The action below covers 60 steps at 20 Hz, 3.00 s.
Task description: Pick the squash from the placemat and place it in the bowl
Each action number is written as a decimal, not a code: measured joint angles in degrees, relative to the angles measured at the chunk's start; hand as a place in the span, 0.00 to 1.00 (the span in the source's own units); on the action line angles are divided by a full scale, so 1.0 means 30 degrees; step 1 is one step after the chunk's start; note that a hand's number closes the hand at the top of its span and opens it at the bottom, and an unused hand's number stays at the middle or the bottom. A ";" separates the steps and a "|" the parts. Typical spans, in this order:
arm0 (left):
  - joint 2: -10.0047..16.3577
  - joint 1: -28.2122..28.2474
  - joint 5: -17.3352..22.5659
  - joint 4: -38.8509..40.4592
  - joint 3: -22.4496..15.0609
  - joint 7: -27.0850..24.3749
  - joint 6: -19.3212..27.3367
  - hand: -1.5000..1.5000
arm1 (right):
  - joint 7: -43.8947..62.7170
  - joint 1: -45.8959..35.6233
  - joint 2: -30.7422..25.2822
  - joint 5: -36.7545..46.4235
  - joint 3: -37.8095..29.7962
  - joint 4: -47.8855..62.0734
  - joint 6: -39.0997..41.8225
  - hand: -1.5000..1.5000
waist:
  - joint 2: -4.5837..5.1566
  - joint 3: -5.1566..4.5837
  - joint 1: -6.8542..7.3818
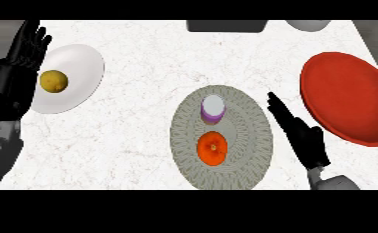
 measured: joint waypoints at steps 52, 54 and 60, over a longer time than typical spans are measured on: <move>-0.6965 0.3091 -0.3747 -0.0308 -0.1801 0.2096 -0.0152 0.50 | 1.1501 0.1165 0.4497 1.3638 0.5101 -0.9661 0.0435 0.00 | -0.0551 0.0131 -0.0171; -0.7132 0.2706 -0.3902 -0.0225 -0.1562 0.2367 -0.0297 0.50 | 1.0460 0.1558 0.4564 1.3365 0.4972 -0.9327 0.0204 0.00 | -0.0554 0.0130 -0.0184; -0.7418 0.3038 -0.4320 -0.0555 -0.0925 0.2582 -0.0983 0.50 | 0.8889 0.2985 0.4406 1.2388 0.4688 -1.0160 0.0295 0.00 | -0.0558 0.0131 -0.0198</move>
